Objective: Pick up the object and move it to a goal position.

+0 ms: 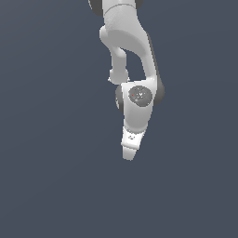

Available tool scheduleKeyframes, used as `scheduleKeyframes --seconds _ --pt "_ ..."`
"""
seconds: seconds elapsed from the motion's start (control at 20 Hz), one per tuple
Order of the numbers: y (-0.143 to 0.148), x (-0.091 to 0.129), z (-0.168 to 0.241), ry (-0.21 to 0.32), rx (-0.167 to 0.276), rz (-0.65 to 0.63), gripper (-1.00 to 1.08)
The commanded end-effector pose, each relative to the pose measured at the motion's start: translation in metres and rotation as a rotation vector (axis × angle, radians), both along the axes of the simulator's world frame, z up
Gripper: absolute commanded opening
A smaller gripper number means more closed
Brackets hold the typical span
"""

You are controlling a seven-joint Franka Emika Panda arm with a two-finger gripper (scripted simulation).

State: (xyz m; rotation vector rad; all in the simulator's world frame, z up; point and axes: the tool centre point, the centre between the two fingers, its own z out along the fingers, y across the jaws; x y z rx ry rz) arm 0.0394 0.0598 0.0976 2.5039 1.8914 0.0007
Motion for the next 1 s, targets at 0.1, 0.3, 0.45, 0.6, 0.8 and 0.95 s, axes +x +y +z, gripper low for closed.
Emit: scheduleKeyframes --seconds 0.1,0.3,0.45,0.6,0.8,0.95 --pt "0.039 -0.014 0.038 -0.001 -0.001 0.002 -1.00" --pt "0.070 -0.025 0.068 0.001 0.000 0.002 -1.00" --pt "0.090 -0.032 0.088 0.001 0.000 0.002 -1.00" --pt "0.106 -0.037 0.103 0.002 0.001 0.002 -1.00" --pt "0.116 -0.039 0.113 0.003 0.002 0.002 -1.00" --pt "0.117 -0.038 0.114 0.003 0.003 0.001 -1.00"
